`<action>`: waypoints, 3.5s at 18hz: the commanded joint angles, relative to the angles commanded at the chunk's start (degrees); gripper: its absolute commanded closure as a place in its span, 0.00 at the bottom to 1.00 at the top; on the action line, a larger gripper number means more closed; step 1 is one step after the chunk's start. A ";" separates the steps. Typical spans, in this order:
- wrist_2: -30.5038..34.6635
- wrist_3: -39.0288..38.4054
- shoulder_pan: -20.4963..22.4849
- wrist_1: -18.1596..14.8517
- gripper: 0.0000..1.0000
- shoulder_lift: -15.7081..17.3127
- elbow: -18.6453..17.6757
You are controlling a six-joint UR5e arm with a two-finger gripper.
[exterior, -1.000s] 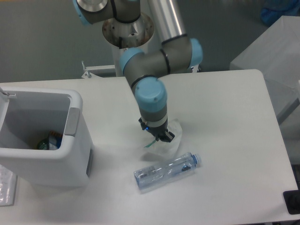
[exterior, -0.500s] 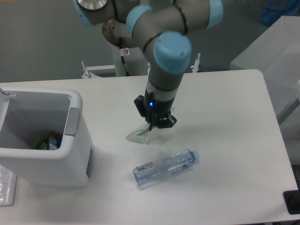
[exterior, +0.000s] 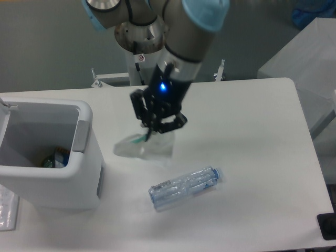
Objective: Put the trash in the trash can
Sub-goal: 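Lift the bag and carry it over the white trash bin, then open the gripper to drop the bag into the bin, then move the open gripper over the clear water bottle and lower, then close the gripper on the bottle's cap end and tilt it up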
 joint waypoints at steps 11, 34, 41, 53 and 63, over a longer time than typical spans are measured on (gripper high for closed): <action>-2.54 -7.11 -12.57 2.09 0.97 1.06 -1.32; -5.36 -8.35 -0.27 16.25 0.00 -11.76 -1.41; 1.11 -2.91 2.90 18.37 0.00 -18.45 -0.62; 27.05 4.75 -5.45 16.79 0.00 -26.79 -1.67; 39.36 6.15 -9.93 16.70 0.00 -30.14 -2.02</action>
